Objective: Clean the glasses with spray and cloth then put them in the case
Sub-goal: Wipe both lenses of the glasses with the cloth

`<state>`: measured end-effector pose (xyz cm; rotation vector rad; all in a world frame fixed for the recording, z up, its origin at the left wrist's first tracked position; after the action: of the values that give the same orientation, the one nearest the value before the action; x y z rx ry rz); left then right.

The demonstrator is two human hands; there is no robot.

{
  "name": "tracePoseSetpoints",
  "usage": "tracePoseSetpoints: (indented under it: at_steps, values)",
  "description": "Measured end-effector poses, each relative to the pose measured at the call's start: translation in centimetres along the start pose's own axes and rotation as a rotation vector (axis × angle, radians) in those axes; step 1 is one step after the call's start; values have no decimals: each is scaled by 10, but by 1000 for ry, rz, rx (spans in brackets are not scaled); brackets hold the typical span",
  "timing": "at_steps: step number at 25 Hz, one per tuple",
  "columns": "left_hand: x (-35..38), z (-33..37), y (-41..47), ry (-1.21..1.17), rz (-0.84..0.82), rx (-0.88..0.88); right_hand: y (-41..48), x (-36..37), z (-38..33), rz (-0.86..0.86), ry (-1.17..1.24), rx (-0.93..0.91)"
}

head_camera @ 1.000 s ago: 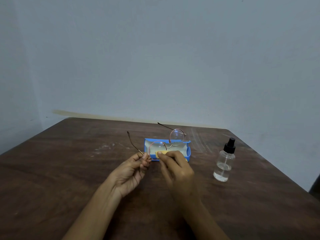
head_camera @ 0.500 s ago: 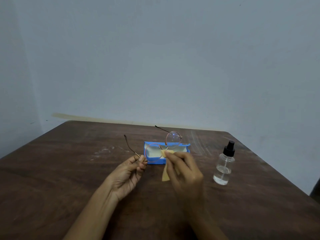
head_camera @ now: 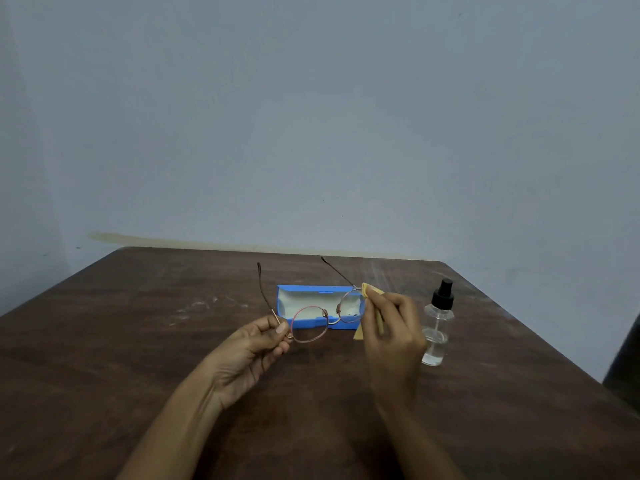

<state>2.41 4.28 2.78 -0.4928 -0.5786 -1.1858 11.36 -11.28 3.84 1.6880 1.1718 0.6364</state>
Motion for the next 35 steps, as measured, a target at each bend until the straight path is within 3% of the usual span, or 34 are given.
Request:
tracePoseSetpoints:
  at_steps: [10, 17, 20, 26, 31, 35]
  values:
    - [-6, 1, 2, -124, -35, -68, -15, 13, -10, -176, 16, -259]
    - [-7, 0, 3, -136, -61, -100, -3, 6, 1, -18, -13, -86]
    - [-7, 0, 2, -127, -37, -92, -7, 7, 0, -39, 10, -78]
    - [-9, 2, 3, -205, -68, -66, -14, 11, -12, -144, 26, -229]
    - [-7, 1, 2, -205, -82, -68, -9, 7, -5, -50, -11, -73]
    - [-8, 1, 1, -212, -74, -70, -12, 8, -7, -82, -43, -37]
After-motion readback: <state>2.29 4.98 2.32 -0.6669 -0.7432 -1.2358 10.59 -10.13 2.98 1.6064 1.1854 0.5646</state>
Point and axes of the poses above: each hand's wrist, its own y-axis towards the middle knuckle, its own x-axis out of the palm, z = x × y, the point moved 2 cm from there along y, towards the middle knuckle, and after that the axes turned 11 degrees about -y, right-handed, at the moved point
